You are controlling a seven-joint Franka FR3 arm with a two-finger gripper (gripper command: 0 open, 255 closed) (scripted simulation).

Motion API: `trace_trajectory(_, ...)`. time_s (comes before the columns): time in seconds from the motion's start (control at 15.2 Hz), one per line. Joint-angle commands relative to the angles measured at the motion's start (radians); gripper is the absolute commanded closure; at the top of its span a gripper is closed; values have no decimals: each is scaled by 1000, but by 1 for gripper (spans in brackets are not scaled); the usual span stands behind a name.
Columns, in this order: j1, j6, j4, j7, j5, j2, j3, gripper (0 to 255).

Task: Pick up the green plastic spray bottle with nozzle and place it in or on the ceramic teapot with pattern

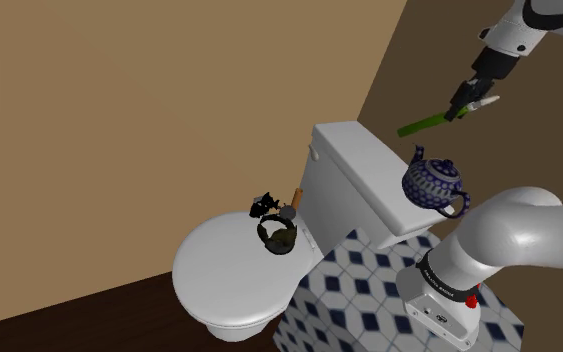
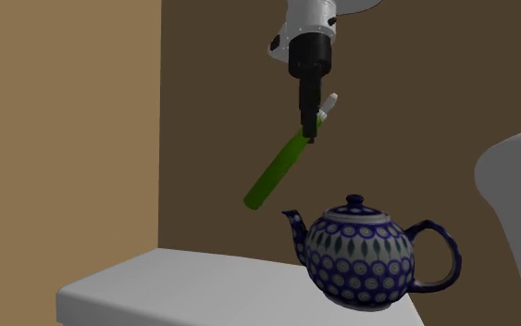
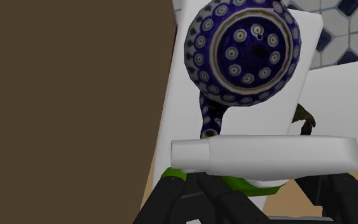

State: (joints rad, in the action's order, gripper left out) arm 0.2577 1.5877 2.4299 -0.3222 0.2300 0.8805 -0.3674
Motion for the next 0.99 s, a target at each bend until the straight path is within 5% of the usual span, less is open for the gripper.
trace_trajectory(0.0,22,-46,40,4,3,83,21,255)
trace_trajectory(0.4,86,-217,130,3,-7,334,81,255)
trace_trajectory(0.92,105,-145,256,1,22,387,53,255)
